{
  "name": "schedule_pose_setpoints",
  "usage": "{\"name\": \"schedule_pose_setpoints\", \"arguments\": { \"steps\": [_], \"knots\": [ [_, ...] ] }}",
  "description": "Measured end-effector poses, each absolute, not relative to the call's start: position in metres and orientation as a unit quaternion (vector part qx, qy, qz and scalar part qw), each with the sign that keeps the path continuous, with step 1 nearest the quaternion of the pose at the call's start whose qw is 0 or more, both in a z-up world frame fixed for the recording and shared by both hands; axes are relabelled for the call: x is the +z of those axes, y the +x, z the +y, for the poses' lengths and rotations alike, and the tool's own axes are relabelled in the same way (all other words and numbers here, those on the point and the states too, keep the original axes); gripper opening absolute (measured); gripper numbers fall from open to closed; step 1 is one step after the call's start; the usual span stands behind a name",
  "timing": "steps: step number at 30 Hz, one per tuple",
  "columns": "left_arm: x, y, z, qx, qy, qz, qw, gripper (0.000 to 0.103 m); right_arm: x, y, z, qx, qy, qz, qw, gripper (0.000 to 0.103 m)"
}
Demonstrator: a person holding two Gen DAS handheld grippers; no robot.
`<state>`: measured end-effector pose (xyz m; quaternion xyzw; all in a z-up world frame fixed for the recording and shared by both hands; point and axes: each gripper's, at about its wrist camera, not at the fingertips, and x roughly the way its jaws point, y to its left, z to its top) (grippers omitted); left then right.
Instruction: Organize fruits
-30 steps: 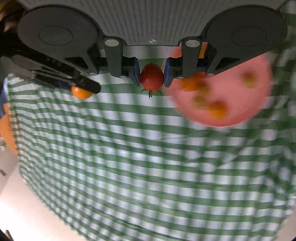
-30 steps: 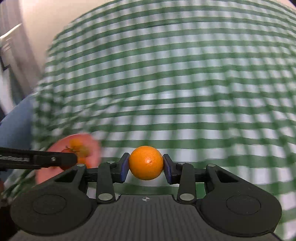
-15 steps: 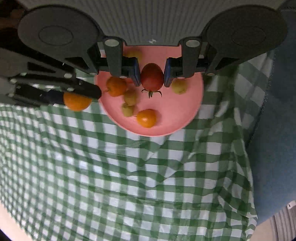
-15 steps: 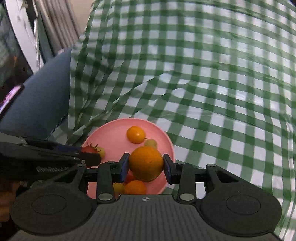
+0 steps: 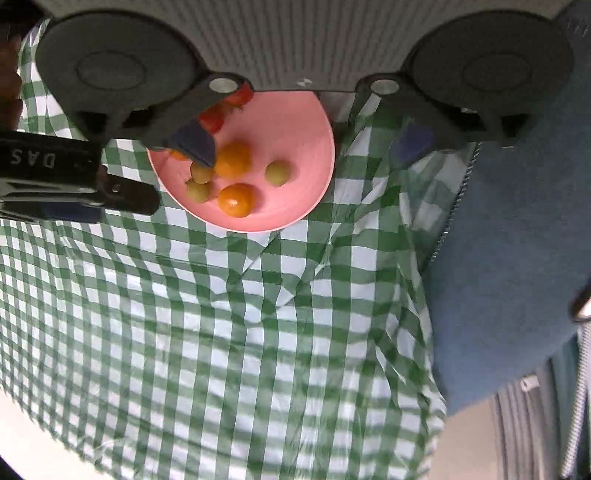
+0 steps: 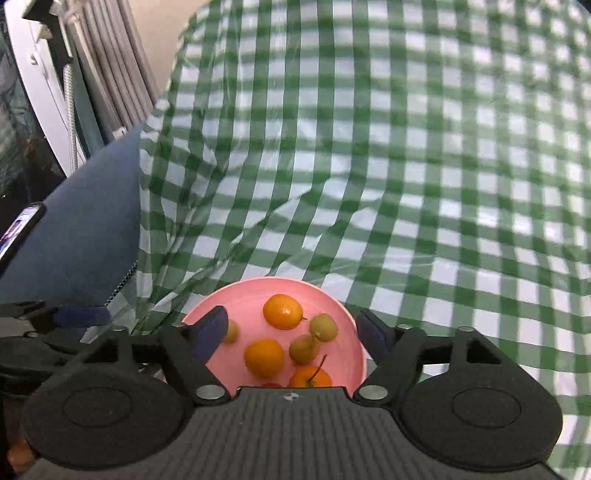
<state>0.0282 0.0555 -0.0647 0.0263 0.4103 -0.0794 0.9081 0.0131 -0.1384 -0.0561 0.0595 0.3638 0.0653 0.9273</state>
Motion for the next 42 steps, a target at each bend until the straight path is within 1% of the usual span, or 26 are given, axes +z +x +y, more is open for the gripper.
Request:
{"name": "schedule_pose_setpoints", "arguments": {
  "steps": [1,2,4,5,9,13,17,20,24,28,32,34,36,42],
  "knots": [
    [-0.059,0.017,0.055,-0.077,0.030,0.400,0.913,0.103,-0.052,0.002,-0.137,0.054,0.056,0.353,0.932,0.090],
    [-0.053,0.005,0.054,-0.074,0.033,0.392,0.916,0.103,-0.047,-0.010,-0.135,0.042,0.052,0.343,0.937,0.091],
    [-0.041,-0.016,0.050,-0.070,0.037,0.386,0.919,0.103,-0.036,-0.039,-0.132,0.013,0.053,0.328,0.943,0.101],
    [-0.034,-0.028,0.049,-0.073,0.037,0.386,0.919,0.103,-0.032,-0.050,-0.132,-0.001,0.059,0.324,0.944,0.102],
    [-0.012,-0.058,0.045,-0.080,0.051,0.387,0.917,0.103,-0.022,-0.094,-0.135,-0.017,0.099,0.306,0.947,0.102],
    [0.002,-0.084,0.041,-0.049,0.083,0.369,0.924,0.103,-0.016,-0.122,-0.133,-0.042,0.097,0.296,0.949,0.102],
    [0.011,-0.106,0.049,-0.030,0.048,0.362,0.931,0.103,-0.012,-0.150,-0.128,-0.040,0.078,0.282,0.955,0.102],
    [0.017,-0.118,0.054,-0.009,0.024,0.355,0.935,0.103,-0.020,-0.164,-0.124,-0.047,0.061,0.290,0.954,0.102],
    [0.020,-0.133,0.052,0.001,0.049,0.327,0.944,0.103,-0.035,-0.171,-0.120,-0.056,0.044,0.315,0.947,0.102],
    [0.011,-0.128,0.053,0.004,0.046,0.346,0.937,0.103,-0.043,-0.169,-0.120,-0.057,0.042,0.325,0.943,0.102],
    [0.006,-0.118,0.066,-0.020,-0.003,0.355,0.935,0.103,-0.044,-0.166,-0.117,-0.055,0.026,0.326,0.943,0.102],
    [0.004,-0.110,0.072,-0.051,-0.030,0.382,0.922,0.103,-0.044,-0.164,-0.117,-0.053,0.020,0.329,0.943,0.102],
    [0.003,-0.103,0.077,-0.040,-0.052,0.399,0.915,0.103,-0.046,-0.161,-0.117,-0.053,0.019,0.337,0.940,0.102],
    [-0.007,-0.093,0.072,0.004,0.027,0.411,0.911,0.103,-0.052,-0.150,-0.110,-0.044,0.013,0.347,0.937,0.102]
  ]
}}
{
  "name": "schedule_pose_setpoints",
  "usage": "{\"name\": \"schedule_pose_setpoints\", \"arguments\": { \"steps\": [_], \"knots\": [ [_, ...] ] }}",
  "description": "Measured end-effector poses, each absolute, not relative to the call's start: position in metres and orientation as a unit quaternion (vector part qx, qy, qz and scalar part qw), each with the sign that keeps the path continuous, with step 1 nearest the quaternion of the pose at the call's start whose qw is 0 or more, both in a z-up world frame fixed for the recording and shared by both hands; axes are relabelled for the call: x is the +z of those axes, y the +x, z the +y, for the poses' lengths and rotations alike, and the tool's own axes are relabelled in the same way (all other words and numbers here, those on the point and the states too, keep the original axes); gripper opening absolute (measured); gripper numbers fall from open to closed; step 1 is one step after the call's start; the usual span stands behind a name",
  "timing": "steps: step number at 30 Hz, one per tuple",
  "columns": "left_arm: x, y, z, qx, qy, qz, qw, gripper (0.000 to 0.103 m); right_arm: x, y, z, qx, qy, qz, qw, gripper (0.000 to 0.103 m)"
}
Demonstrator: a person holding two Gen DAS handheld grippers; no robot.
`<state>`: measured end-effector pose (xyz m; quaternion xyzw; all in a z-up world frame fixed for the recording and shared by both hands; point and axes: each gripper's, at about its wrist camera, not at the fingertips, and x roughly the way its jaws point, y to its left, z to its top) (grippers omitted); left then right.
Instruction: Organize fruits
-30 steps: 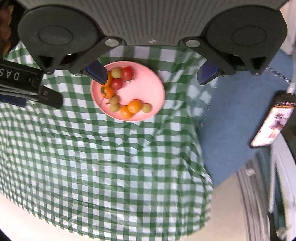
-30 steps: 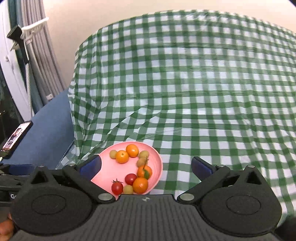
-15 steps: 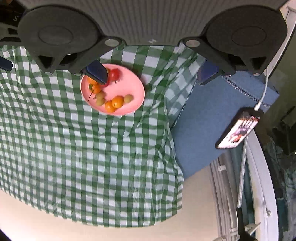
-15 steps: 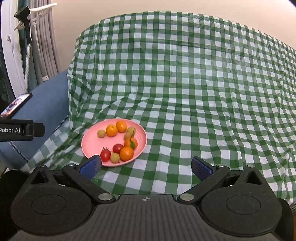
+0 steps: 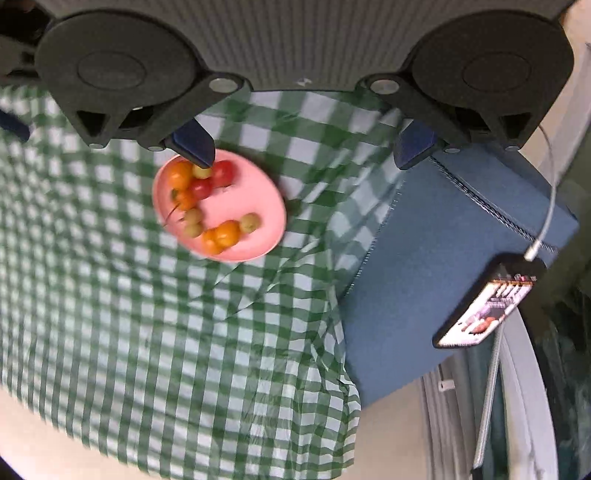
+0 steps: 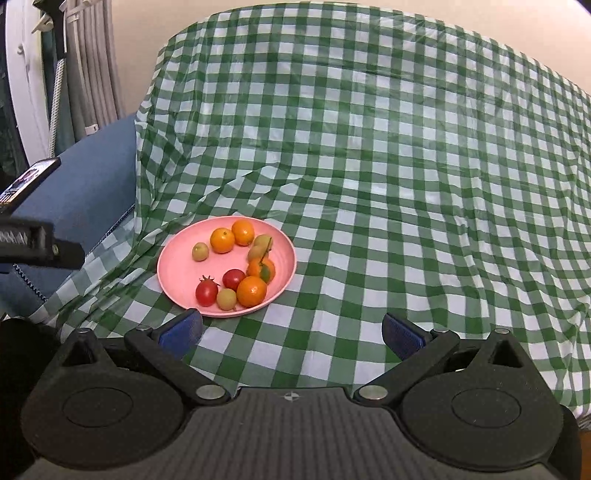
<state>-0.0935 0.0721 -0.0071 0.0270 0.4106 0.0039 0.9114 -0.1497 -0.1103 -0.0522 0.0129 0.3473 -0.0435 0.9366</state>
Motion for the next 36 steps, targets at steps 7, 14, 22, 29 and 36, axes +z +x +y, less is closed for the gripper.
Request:
{"name": "schedule_pose_setpoints", "arguments": {
  "steps": [7,14,22,29,36],
  "knots": [
    [-0.011,-0.094,0.072,0.000,0.026,0.416,0.909,0.103,-0.055,-0.146,-0.104,-0.033,-0.001,0.344,0.938,0.102],
    [-0.014,-0.092,0.064,-0.005,0.047,0.420,0.906,0.103,-0.051,-0.150,-0.105,-0.029,-0.003,0.328,0.944,0.102],
    [-0.016,-0.091,0.059,-0.012,0.064,0.424,0.903,0.103,-0.048,-0.153,-0.107,-0.024,-0.001,0.319,0.947,0.102],
    [-0.017,-0.093,0.056,-0.018,0.076,0.420,0.904,0.103,-0.048,-0.154,-0.107,-0.021,0.001,0.317,0.948,0.102],
    [-0.018,-0.095,0.051,-0.018,0.107,0.415,0.903,0.103,-0.048,-0.155,-0.106,-0.018,0.001,0.313,0.950,0.102]
  ]
}}
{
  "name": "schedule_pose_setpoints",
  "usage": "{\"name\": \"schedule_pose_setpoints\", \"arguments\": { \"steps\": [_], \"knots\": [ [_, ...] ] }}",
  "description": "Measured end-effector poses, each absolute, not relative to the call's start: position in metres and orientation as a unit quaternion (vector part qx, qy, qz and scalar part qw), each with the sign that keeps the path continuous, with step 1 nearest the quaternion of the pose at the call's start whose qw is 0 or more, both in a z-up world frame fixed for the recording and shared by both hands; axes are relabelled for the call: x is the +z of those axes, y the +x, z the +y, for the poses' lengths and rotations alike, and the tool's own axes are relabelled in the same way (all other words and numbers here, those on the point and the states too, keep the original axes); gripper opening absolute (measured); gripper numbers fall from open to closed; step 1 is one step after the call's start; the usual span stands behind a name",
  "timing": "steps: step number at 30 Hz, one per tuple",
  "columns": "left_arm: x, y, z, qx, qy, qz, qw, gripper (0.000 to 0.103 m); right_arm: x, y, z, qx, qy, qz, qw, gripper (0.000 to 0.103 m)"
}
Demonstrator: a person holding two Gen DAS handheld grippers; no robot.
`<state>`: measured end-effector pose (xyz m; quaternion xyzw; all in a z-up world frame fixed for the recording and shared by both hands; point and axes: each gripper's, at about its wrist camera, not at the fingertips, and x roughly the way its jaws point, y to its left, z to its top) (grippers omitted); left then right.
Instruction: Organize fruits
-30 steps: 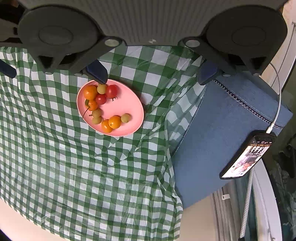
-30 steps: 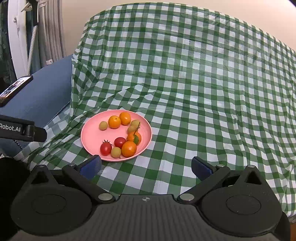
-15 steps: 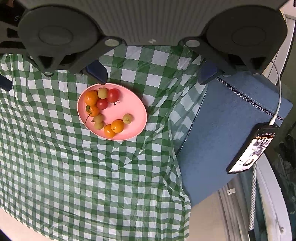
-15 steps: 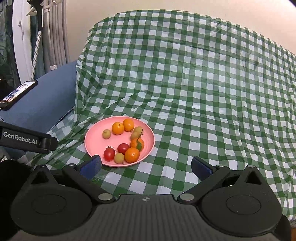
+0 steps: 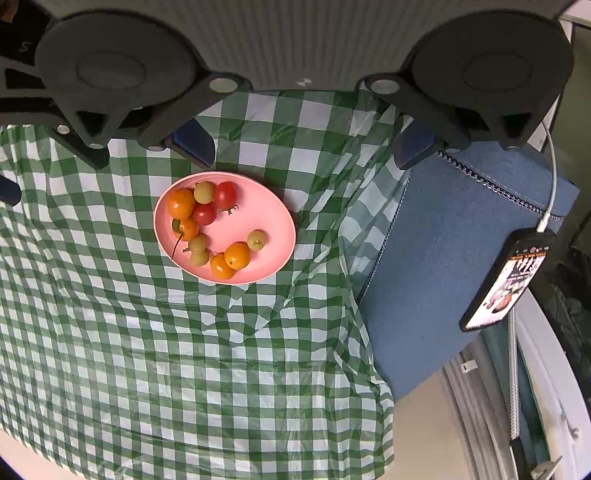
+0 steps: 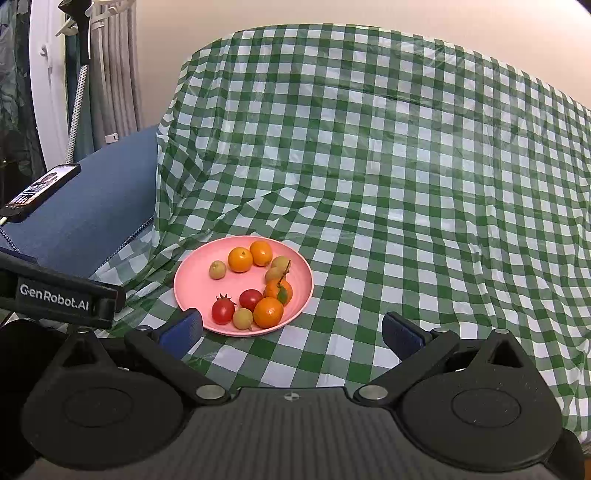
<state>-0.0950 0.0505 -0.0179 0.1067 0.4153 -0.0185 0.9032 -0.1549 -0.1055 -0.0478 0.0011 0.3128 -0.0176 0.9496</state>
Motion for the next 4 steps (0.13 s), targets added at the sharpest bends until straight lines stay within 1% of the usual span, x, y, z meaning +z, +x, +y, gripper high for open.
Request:
{"name": "schedule_pose_setpoints", "arguments": {
  "steps": [4],
  "knots": [
    [-0.0182,-0.0955,0.0503,-0.014,0.113,0.412,0.904,0.103,-0.0479,-0.1543,-0.1044,-0.016,0.003,0.312,0.950,0.102]
  ]
}}
